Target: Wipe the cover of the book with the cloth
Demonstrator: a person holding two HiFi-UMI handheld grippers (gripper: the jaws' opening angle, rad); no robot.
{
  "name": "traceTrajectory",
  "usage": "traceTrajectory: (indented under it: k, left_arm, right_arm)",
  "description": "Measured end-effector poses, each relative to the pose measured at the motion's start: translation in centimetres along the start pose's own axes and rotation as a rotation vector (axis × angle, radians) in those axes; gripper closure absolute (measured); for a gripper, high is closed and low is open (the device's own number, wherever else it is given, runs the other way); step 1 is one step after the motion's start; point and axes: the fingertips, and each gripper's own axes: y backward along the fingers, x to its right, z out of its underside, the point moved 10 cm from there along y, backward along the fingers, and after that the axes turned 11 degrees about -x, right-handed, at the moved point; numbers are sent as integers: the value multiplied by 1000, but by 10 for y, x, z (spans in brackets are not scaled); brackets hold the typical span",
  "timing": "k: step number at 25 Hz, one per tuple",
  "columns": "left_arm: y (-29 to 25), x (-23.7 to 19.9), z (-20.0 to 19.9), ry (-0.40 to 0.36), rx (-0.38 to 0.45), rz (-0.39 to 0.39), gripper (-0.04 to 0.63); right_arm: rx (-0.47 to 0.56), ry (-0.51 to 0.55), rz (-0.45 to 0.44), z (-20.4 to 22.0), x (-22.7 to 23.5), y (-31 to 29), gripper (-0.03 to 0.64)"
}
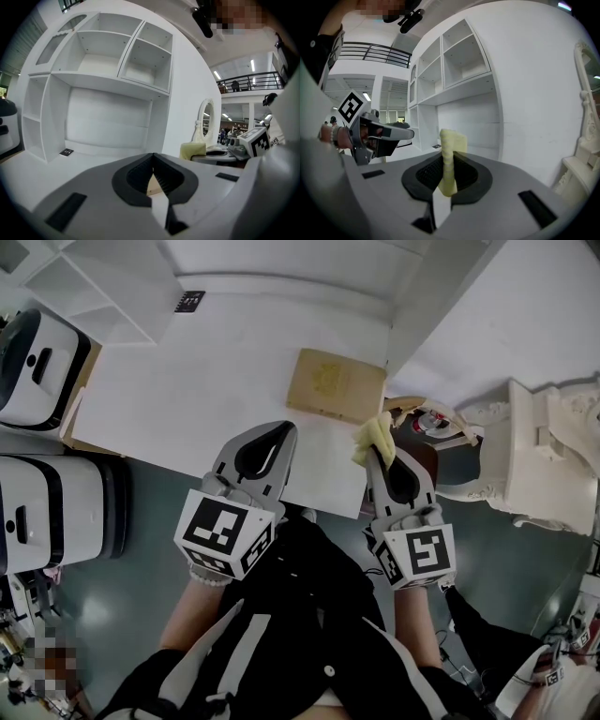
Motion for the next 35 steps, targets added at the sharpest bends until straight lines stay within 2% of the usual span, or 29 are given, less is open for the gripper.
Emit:
traceTrajectory:
  k: [5,10,16,22,35]
  left_arm:
    - [-11,-17,-1,14,-25,11,594]
    - [-31,-37,-2,115,-37,85,594]
    - [-55,-60,-3,120,-98,124,583]
    - [-78,-86,-2,152,-135,126,551]
    - [-131,-125,32,181,-299,141,457]
  right_arm:
    - [-15,-8,21,-1,2,-11,580]
    - [-42,-18,46,-2,8,-23,580]
    - [-73,-29,73,-7,13,-43,580]
    - [-88,-24,81,-16,17,-67,580]
    - [-136,-20,75,-19,18,-103,580]
